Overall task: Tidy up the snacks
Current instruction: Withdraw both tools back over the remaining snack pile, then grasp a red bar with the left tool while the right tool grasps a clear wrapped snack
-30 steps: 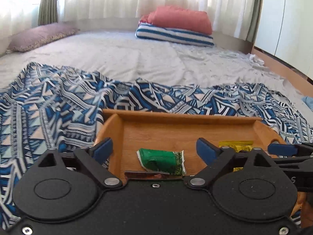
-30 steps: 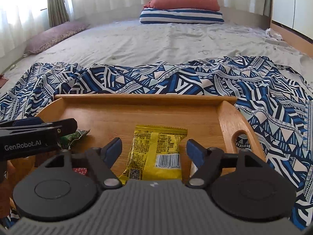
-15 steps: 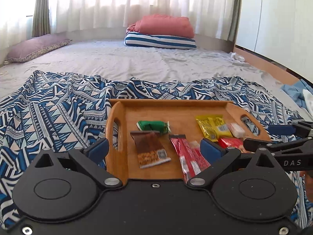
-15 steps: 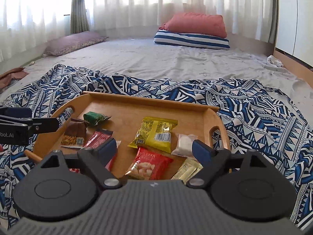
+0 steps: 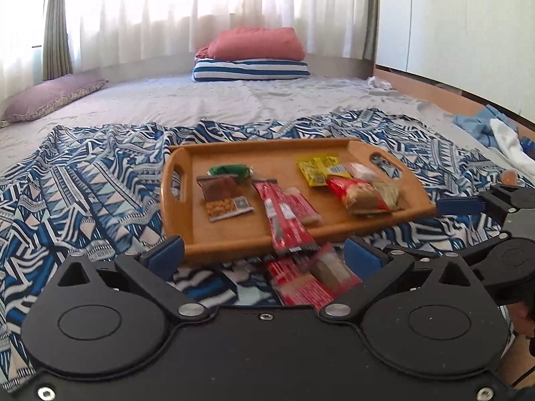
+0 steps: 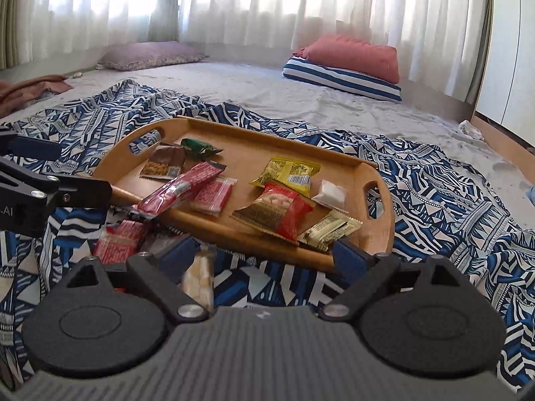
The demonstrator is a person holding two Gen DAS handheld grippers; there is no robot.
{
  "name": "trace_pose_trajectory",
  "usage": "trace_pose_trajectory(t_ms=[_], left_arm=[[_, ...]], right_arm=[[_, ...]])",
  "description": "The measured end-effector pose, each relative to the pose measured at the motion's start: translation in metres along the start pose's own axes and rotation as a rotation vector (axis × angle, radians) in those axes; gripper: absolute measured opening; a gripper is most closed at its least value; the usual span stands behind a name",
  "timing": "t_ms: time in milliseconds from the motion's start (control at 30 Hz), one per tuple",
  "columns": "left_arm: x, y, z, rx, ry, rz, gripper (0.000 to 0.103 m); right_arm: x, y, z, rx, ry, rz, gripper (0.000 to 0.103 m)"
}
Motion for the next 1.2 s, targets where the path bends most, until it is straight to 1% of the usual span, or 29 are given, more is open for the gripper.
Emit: trace_pose_trajectory(t_ms=[133, 167, 200, 233, 300, 333, 367, 400, 567, 733, 833, 933, 967, 1000, 1200], left_arm=[[-0.009, 0.013, 0.002, 0.051, 0.003, 0.016, 0.101], [-0.011, 0.015, 0.001, 0.073, 0.005, 0.030, 0.096], [-0.011, 0.018, -0.001, 0.097, 0.012, 0.048, 0.088], [-0.013, 0.021, -0.002, 0.117, 0.024, 0.065, 0.083], [-0.013, 0.025, -0.008, 0.161, 0.046, 0.098, 0.060], [-0.014, 0.027, -0.009, 0.176, 0.049, 0.107, 0.055], [-0.016, 0.029, -0.012, 0.192, 0.049, 0.112, 0.047], [-0.017, 0.031, -0.014, 0.200, 0.045, 0.113, 0.043], [-0.026, 0.031, -0.017, 0.200, 0.052, 0.115, 0.043], [-0.036, 0.027, -0.029, 0.202, 0.038, 0.103, 0.043], [-0.040, 0.026, -0.034, 0.188, 0.019, 0.079, 0.043], [-0.043, 0.025, -0.036, 0.185, 0.021, 0.062, 0.043], [-0.044, 0.025, -0.036, 0.183, 0.020, 0.055, 0.038], [-0.045, 0.024, -0.036, 0.180, 0.017, 0.050, 0.035], [-0.044, 0.022, -0.028, 0.161, 0.023, 0.030, 0.035]], right_arm=[[0.005, 0.012, 0.007, 0.002, -0.007, 0.012, 0.099], [0.006, 0.015, 0.007, 0.005, -0.011, 0.012, 0.099], [0.006, 0.017, 0.008, 0.010, -0.015, 0.011, 0.099], [0.007, 0.020, 0.008, 0.014, -0.021, 0.008, 0.099], [0.007, 0.025, 0.009, 0.020, -0.035, -0.004, 0.099], [0.007, 0.027, 0.010, 0.023, -0.041, -0.010, 0.099], [0.007, 0.029, 0.010, 0.024, -0.045, -0.015, 0.099], [0.007, 0.030, 0.010, 0.025, -0.046, -0.018, 0.099], [0.006, 0.035, 0.010, 0.029, -0.049, -0.033, 0.099], [0.009, 0.037, 0.006, 0.042, -0.051, -0.030, 0.098], [0.011, 0.039, 0.003, 0.049, -0.056, -0.036, 0.097], [0.012, 0.040, 0.001, 0.053, -0.061, -0.042, 0.097], [0.012, 0.041, 0.001, 0.055, -0.061, -0.043, 0.097], [0.012, 0.041, 0.000, 0.057, -0.062, -0.045, 0.097], [0.010, 0.040, -0.003, 0.060, -0.064, -0.066, 0.095]])
Point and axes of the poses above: each gripper's, at about its wrist camera, not at the fingertips, and z roughly against the way its jaws point, x to its left, y to its underside, the point moved 5 cm from there along -z, roughly the way its jaws point, and after that the axes turned 4 degrees about z, right-handed, at the moved point
